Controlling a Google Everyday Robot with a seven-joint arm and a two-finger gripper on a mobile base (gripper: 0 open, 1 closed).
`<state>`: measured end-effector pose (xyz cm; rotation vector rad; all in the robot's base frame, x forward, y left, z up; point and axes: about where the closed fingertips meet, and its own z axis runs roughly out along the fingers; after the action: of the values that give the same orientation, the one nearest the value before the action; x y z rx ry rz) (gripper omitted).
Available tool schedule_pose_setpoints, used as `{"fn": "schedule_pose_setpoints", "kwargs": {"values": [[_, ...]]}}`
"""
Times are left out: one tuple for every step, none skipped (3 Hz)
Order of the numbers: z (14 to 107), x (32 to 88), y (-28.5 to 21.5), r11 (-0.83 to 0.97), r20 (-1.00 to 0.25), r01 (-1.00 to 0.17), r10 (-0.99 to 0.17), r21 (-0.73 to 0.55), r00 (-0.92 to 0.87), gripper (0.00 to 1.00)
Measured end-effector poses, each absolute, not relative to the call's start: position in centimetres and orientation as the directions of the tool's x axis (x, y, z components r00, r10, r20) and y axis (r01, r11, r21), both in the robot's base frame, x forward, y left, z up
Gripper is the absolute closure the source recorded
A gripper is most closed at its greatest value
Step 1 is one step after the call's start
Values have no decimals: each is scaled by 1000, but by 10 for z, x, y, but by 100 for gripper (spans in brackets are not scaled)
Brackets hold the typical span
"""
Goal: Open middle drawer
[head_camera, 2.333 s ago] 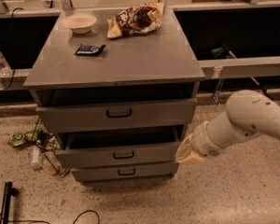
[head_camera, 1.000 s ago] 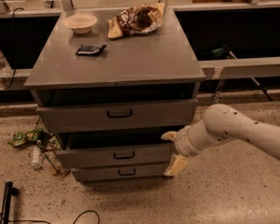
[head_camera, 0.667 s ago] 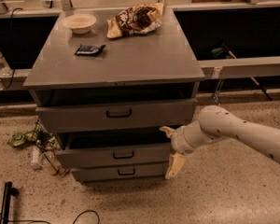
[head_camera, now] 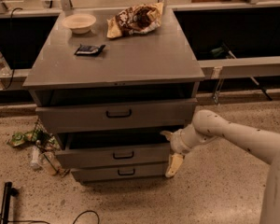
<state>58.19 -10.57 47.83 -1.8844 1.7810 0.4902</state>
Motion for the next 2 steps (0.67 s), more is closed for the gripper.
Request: {"fn": "schedule_pose_setpoints", "kwargs": {"values": [[457,599,-111,-16,-570,-994,-819,-106,74,0],[442,612,-111,-24,-570,-995,-818,-97,76,13]]}}
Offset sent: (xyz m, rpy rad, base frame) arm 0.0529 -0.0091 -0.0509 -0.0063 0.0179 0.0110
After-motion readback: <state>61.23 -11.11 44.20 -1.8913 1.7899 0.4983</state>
